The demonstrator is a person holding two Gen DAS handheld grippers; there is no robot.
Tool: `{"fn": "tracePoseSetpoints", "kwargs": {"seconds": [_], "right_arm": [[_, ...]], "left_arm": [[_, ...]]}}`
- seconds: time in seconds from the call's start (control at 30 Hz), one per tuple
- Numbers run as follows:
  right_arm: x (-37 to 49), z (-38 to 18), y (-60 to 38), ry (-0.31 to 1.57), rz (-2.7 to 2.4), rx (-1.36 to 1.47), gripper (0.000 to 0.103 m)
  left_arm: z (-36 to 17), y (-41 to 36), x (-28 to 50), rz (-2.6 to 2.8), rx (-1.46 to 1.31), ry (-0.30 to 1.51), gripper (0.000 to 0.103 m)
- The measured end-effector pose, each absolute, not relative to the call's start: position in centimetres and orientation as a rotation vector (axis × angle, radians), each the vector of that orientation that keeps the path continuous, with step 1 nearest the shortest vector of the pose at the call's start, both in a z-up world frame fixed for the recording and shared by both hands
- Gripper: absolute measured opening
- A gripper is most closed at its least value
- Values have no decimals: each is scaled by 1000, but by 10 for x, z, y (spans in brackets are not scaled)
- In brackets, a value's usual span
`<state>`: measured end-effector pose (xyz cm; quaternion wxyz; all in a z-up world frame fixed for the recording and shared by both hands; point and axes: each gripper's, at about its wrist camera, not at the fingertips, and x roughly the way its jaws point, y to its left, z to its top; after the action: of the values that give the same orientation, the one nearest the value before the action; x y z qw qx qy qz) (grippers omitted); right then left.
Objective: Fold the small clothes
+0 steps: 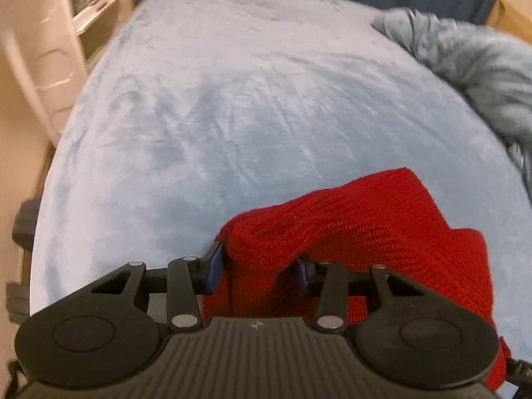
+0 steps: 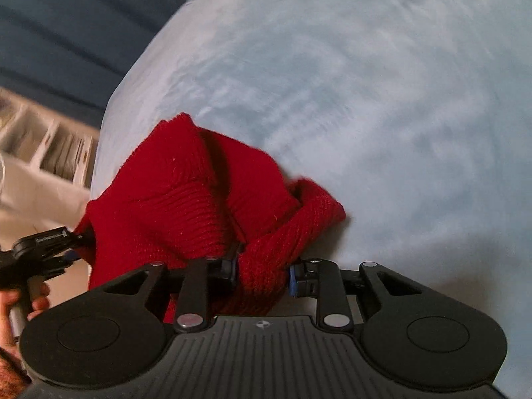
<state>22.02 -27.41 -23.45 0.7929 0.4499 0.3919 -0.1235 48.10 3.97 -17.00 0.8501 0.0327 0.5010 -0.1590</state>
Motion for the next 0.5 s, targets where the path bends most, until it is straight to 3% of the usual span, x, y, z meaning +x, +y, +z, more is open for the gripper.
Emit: {"fn": "tracePoseSetpoints", "kwargs": {"seconds": [0.07,0.2,0.3,0.37,0.43,0.47,0.5], "right_arm": [[227,-231,-278,874,-265,956,33],[230,-214,-283,892,-295,824,47],[228,-201,-286,830,-293,762,54],[233,-195,-290,796,-284,740,58],[247,-190,-294,795,-266,719,61],[257,-188,-295,800,-248,699,62],[267,-187,-295,797,-229,682,66]], "left_arm": [[-163,59,478,-307,-34,1043,49],[-153,73,471,-352,-139,1015,63],[-159,58,465,-400,-81,1025,75],[-172,45,468,-367,-35,1044,74],[-179,42,469,-359,-74,1049,48],[-178,41,467,-347,-90,1040,21],[-176,42,466,-344,-93,1032,18]]}}
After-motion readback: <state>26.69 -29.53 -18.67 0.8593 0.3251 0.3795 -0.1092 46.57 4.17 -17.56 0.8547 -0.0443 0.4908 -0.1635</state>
